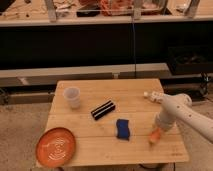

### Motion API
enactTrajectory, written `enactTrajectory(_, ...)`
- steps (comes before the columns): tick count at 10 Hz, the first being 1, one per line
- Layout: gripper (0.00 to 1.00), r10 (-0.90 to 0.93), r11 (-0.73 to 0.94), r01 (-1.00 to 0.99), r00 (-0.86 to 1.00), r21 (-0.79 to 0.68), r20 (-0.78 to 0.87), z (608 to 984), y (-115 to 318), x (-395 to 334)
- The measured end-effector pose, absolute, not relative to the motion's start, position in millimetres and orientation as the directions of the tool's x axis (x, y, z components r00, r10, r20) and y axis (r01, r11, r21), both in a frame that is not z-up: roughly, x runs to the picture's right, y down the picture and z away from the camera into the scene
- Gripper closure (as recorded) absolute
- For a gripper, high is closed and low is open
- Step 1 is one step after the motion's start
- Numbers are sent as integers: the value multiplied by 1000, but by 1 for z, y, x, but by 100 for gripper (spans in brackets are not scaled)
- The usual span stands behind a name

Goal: Place the pepper in the ceramic cup

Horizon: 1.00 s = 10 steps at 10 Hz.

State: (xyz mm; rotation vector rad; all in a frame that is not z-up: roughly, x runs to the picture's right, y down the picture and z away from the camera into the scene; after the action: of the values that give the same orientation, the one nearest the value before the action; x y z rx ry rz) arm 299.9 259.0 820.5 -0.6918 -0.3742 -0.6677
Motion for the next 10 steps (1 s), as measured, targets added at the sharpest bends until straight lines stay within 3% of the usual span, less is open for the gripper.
enactTrajectory(10, 100, -450, 588, 649, 758, -482, 473, 814, 244, 300)
